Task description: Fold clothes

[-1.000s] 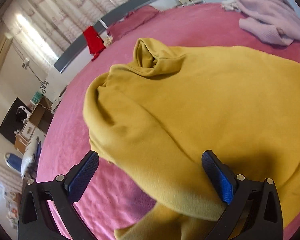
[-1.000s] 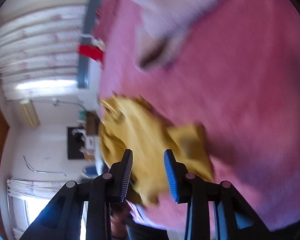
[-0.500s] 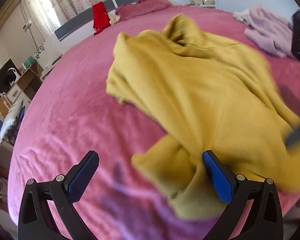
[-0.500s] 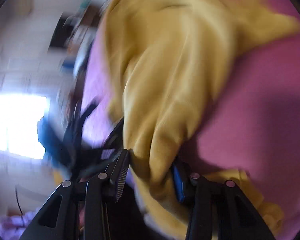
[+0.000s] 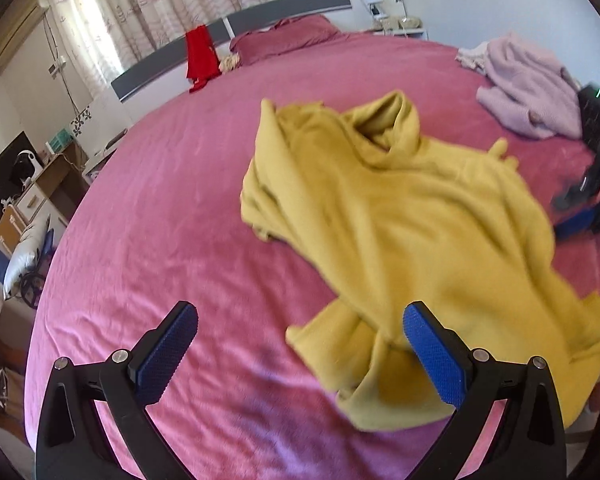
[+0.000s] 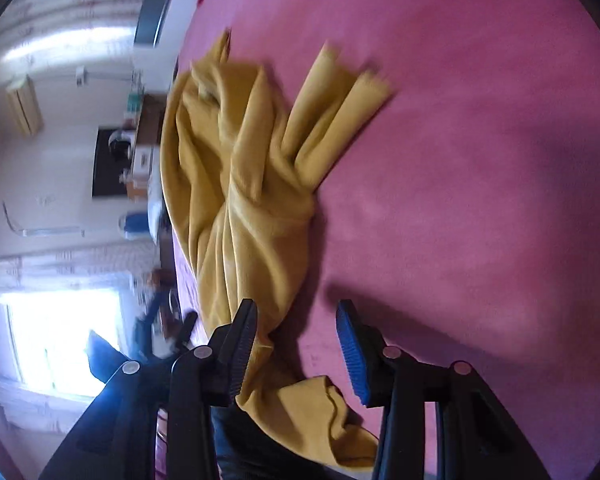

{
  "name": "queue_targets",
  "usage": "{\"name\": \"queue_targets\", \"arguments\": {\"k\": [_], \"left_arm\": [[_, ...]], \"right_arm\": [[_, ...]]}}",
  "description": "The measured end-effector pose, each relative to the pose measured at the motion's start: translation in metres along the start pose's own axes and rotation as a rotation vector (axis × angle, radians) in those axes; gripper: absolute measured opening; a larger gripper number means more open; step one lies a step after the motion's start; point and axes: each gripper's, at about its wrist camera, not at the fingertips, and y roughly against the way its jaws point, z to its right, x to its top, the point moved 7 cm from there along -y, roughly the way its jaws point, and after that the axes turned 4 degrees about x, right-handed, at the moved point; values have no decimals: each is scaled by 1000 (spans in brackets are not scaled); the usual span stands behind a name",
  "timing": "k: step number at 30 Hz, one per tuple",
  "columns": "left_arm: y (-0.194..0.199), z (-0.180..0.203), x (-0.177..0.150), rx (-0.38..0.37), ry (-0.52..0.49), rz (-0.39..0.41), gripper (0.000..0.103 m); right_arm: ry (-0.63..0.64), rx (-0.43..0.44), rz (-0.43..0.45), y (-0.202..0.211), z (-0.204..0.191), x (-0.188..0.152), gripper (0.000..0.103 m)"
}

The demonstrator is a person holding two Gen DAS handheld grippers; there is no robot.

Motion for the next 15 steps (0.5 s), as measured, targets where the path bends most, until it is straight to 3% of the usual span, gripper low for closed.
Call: {"name": "queue_targets", "arguments": {"k": [2, 3, 4, 7, 10, 13, 15], "left_arm": [[7, -2, 7, -7, 24, 12, 103], [10, -6, 8, 0, 34, 17, 103], [12, -11, 10, 8, 43, 22, 103], [28, -36, 6, 73, 91, 48, 103], [46, -78, -8, 172, 182, 56, 103], [67, -131, -35, 297, 315, 51, 103], [81, -158, -57, 356, 380, 45, 103]], "right_arm": [[-5, 28, -17, -22, -8, 8, 39], [8, 60, 8, -30, -19, 18, 21], [21, 91, 33, -38, -30, 29, 14], [228, 41, 94, -53, -106, 52, 9], [599, 18, 105, -82, -219, 39, 9], [867, 86, -49, -138, -297, -7, 9], [965, 80, -215, -189, -305, -53, 13]]}}
